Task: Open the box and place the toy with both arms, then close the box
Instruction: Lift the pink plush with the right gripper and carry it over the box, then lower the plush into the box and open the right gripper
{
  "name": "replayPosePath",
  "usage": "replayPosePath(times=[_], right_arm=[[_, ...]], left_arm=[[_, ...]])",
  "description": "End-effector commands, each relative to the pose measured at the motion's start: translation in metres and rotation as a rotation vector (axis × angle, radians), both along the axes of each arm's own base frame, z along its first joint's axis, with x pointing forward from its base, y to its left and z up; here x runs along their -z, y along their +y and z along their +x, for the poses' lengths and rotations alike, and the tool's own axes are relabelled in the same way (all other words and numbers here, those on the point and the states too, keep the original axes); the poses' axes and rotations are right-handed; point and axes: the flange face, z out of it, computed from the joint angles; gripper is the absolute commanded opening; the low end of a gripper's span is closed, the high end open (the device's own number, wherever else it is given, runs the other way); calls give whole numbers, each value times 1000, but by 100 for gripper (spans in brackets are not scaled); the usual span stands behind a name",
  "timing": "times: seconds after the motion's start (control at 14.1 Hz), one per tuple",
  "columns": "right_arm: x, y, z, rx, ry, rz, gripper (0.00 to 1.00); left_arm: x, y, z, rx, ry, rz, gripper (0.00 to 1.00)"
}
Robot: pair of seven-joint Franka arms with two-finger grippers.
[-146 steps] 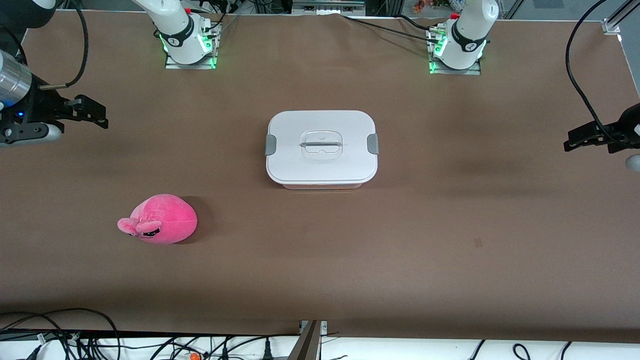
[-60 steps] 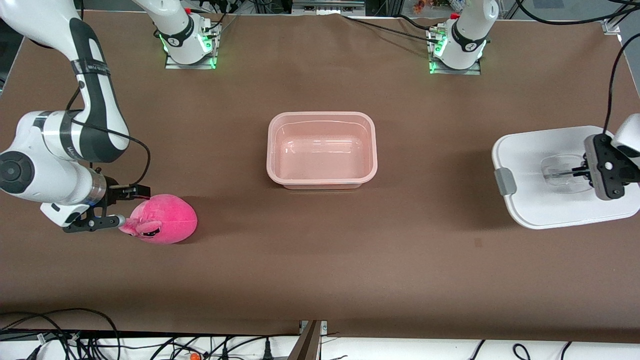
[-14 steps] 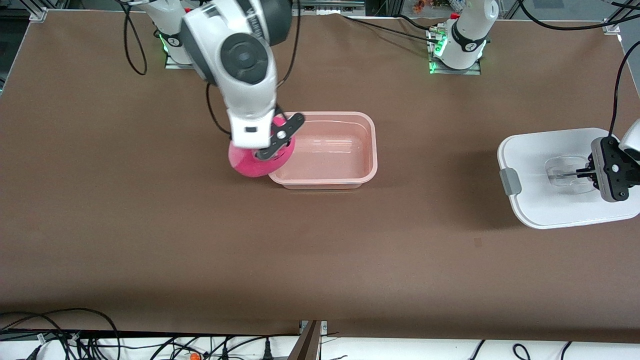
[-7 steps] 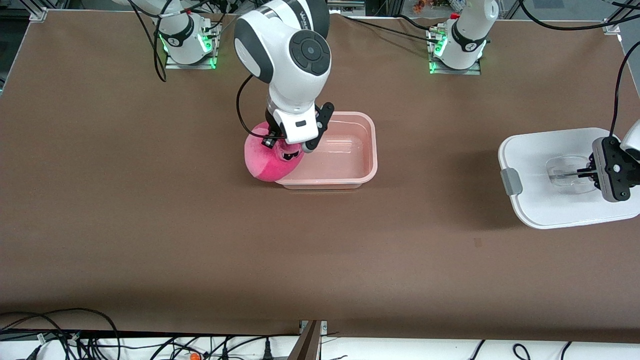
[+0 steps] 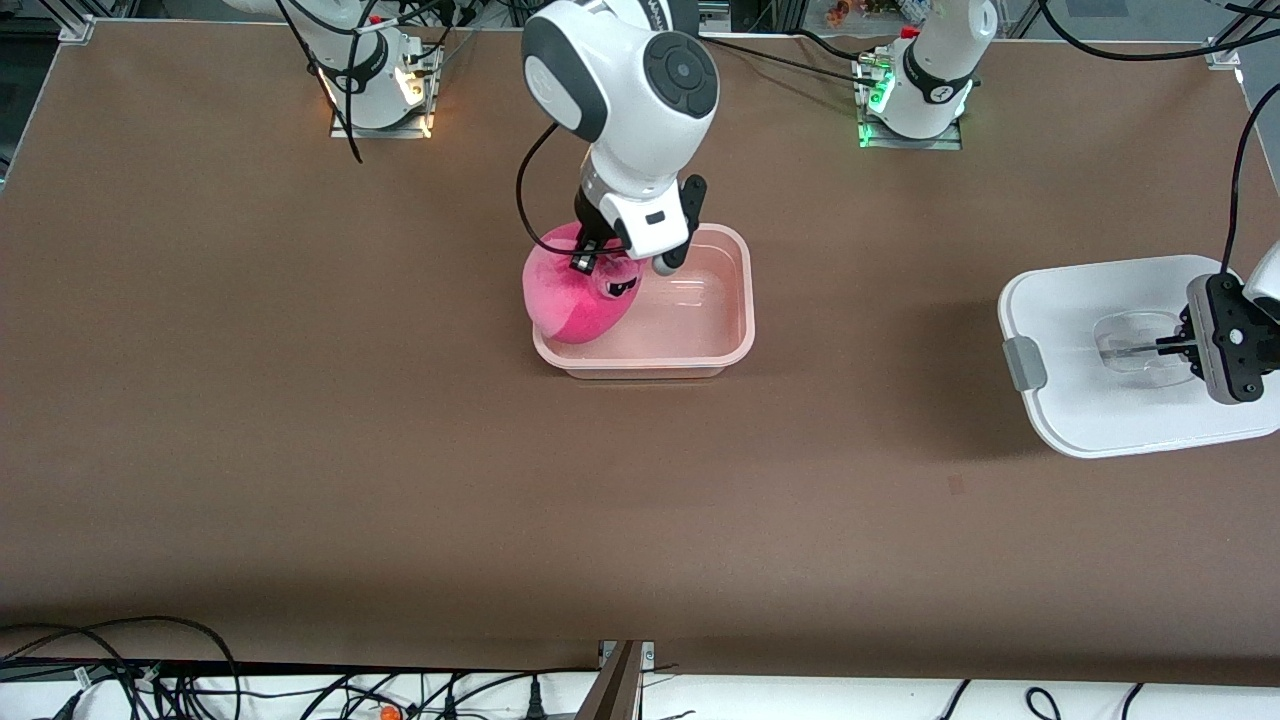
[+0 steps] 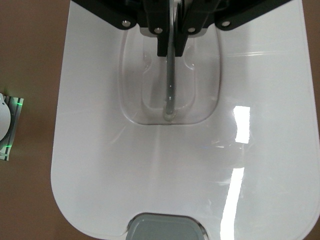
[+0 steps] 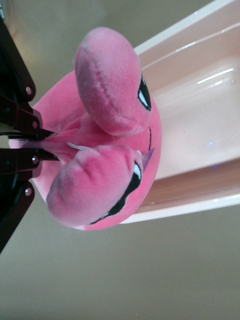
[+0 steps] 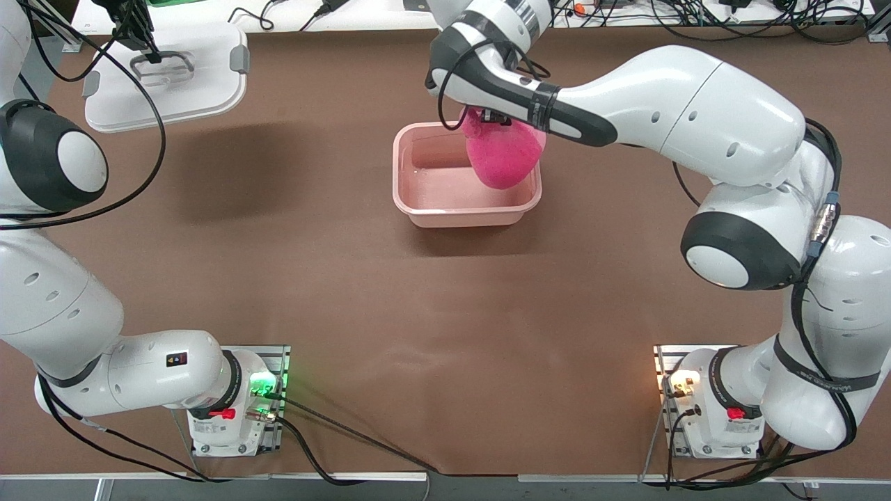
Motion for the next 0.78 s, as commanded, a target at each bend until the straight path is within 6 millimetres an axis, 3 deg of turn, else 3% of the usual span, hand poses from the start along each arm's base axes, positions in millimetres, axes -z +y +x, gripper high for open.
replayPosePath(times=[0.0,0.71], right_arm=[[11,7,3,-24,-14,-32,0],[105,47,-6,-57,-47,-79,0]], left_arm=[[-8,2,-1,28,0,14,0],[-8,0,-1,28,2,14,0]])
